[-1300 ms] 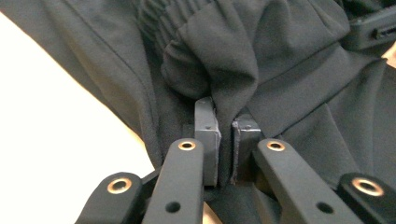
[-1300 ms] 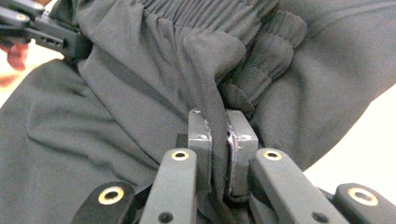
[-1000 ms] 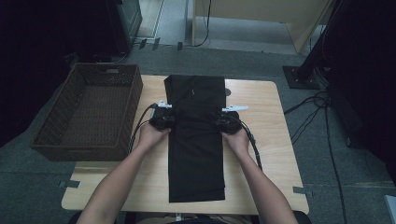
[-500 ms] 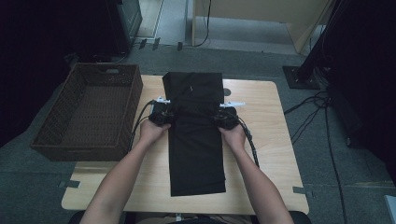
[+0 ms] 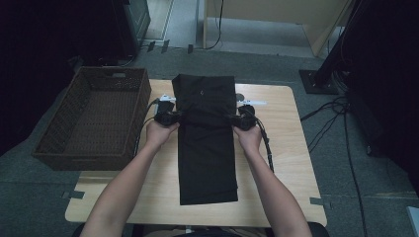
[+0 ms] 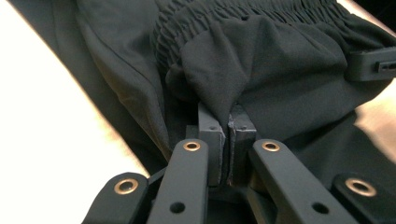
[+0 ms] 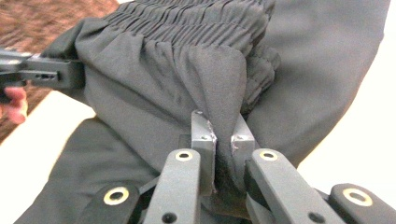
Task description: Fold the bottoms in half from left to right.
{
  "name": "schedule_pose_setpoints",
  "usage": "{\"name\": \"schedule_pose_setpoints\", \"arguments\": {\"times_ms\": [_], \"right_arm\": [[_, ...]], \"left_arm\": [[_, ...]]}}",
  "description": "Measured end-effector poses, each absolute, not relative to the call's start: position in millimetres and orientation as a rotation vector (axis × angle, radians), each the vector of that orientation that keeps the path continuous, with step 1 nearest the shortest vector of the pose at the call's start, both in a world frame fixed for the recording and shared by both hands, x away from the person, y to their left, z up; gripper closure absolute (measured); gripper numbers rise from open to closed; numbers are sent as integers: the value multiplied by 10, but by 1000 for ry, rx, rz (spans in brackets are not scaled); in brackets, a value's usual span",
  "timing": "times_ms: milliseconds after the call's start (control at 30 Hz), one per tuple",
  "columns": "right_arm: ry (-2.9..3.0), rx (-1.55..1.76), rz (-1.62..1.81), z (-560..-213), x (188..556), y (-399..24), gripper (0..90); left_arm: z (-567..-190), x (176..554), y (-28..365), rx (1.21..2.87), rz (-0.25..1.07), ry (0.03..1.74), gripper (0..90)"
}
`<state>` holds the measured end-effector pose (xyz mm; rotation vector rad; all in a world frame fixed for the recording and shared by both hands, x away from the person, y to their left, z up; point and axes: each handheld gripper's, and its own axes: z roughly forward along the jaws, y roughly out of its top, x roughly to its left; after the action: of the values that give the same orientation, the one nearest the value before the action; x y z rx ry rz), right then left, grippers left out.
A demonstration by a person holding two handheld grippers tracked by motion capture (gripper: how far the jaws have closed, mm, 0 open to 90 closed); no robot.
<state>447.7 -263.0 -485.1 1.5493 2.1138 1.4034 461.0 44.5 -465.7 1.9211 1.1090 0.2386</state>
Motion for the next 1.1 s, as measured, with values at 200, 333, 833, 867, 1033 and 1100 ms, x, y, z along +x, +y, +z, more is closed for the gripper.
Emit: {"name": "schedule_pose_setpoints", "arguments": {"times_ms": [200,333,833,867,1033,1100], "right_arm": [[2204,1345,1425,-4439,3987,-2709,851],[2264,1335,1430,-4476,3736,-2756,847],[2471,1367,1350,-5030,3270,-2826,617],[2477,1352,1350,-5009,3262,-2833,579],[2412,1283,1432,-4784,3219,-2926,511],[2375,1283,1448,-4706,3235,-2985,531]], "left_arm": [[-4363,4151,526,1915,201,1018,875],[-4426,3802,545,1971,130,985,872],[-4866,3406,564,2087,-29,1009,628],[-4830,3406,578,2080,-27,998,601],[-4620,3452,664,2041,-8,986,537],[-4600,3474,678,2039,-2,988,577]]}}
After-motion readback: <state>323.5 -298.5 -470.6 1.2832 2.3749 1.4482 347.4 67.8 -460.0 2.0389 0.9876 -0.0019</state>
